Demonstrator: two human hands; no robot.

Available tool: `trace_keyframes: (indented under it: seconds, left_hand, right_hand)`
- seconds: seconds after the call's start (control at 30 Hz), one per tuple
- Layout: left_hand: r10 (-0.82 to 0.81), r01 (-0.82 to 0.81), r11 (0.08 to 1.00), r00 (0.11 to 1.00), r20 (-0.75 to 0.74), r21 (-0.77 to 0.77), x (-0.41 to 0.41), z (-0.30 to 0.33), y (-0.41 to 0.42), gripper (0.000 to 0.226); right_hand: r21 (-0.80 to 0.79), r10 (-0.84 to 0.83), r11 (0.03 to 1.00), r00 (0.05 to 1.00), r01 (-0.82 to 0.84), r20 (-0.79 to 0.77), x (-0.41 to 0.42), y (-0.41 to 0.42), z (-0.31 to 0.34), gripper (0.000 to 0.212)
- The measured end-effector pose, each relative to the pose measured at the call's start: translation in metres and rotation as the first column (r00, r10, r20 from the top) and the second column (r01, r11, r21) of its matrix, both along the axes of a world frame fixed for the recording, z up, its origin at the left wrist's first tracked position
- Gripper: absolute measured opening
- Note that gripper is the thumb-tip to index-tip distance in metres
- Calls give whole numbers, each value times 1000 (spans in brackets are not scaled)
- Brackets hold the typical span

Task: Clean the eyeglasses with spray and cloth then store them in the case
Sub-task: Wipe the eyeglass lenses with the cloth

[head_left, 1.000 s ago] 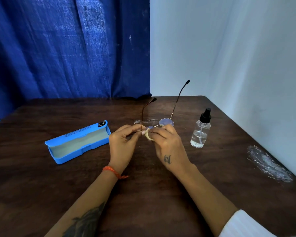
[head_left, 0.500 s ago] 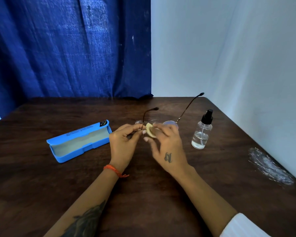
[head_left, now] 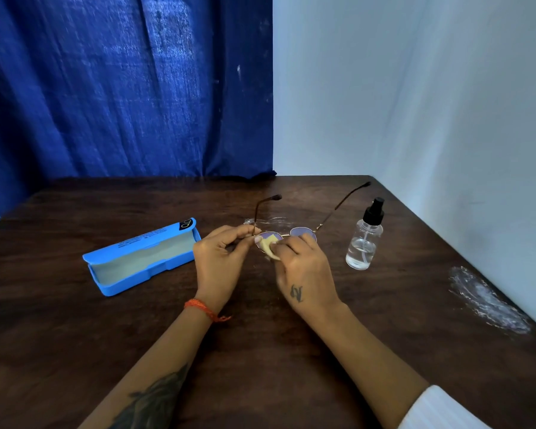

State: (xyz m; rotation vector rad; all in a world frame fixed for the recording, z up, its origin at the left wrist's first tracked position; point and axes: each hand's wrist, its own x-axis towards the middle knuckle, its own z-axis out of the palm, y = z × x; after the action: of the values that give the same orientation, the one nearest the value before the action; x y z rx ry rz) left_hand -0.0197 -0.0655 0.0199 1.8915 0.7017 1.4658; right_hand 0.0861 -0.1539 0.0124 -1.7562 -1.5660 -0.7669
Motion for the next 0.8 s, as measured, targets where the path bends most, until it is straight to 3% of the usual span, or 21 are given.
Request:
trace_keyframes:
  seconds: [0.1,0.27,0.5,0.57,0.67,0.73,0.8]
  left_hand:
    - [-11,12,1000,1000,-7,16,-1,2,-2,19]
    - [-16,16,1000,1000,-3,8,-2,3,-2,20]
    - [2,-2,1000,1000,-6,-8,-5,3,5,20]
    - [8,-8,1000,1000,10,-16,-7,5,8,19]
    - [1,0,1000,999,32,-19,-9,7,10,18]
    - [-25,26,1000,999,30,-18,-10,7,11,17]
    - [-69,70,997,997,34,-29,-11,7,12,17]
  right_hand:
    - [2,19,1000,996,-19,-87,1,1,-3,26]
    - [-36,105,994,994,-106,-21,1,5,-3,30]
    - [25,237,971,970,-236,-48,11,-5,7,33]
    - [140,183,977,974,-164,-137,14,-8,10,33]
    - [333,70,940,917,70,-392,23,-8,16,21]
    - [323,35,931,839,170,-544,30,-6,17,15]
    - [236,43,959,747,155,-663,37,-4,16,14]
